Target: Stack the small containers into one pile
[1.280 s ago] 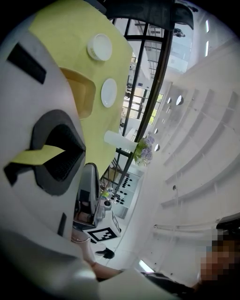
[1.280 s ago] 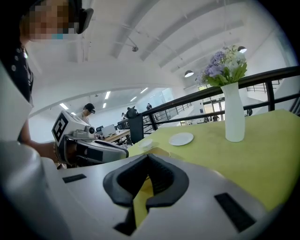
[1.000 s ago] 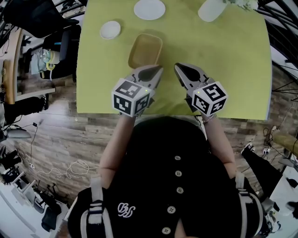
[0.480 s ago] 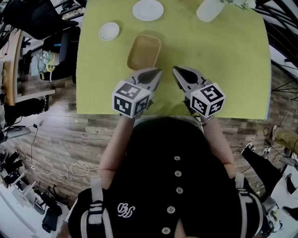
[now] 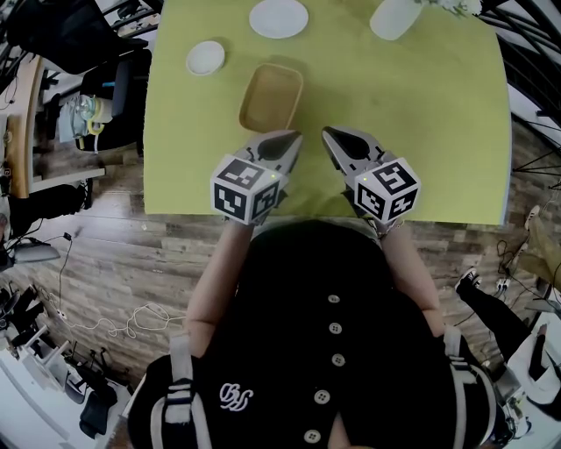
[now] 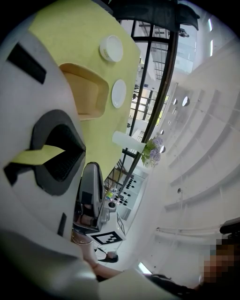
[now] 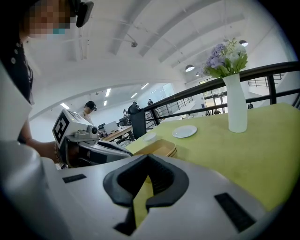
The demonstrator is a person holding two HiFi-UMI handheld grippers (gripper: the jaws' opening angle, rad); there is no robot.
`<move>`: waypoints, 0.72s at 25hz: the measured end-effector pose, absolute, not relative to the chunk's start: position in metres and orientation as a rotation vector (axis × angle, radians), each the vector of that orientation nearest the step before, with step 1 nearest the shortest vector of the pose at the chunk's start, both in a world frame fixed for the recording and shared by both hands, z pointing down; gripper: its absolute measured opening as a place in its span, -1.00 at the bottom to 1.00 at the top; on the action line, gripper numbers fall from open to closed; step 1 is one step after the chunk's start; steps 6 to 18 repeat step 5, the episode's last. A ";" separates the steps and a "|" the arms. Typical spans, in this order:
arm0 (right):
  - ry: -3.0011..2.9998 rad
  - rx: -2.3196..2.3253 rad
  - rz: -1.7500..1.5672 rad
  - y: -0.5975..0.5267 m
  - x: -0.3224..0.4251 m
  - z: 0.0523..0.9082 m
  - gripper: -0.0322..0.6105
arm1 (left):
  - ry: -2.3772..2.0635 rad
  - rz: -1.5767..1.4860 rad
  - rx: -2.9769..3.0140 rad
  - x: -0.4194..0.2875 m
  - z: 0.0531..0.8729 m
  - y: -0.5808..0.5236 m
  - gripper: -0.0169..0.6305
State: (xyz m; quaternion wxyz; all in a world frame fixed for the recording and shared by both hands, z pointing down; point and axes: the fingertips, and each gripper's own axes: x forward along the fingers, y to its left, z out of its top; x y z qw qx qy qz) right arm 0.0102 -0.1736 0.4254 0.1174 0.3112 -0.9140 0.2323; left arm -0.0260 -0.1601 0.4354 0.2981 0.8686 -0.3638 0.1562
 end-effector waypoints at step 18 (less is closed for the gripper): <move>-2.679 0.905 0.694 -0.172 0.007 0.429 -0.86 | -0.967 0.423 2.311 -0.029 0.439 -0.161 -0.92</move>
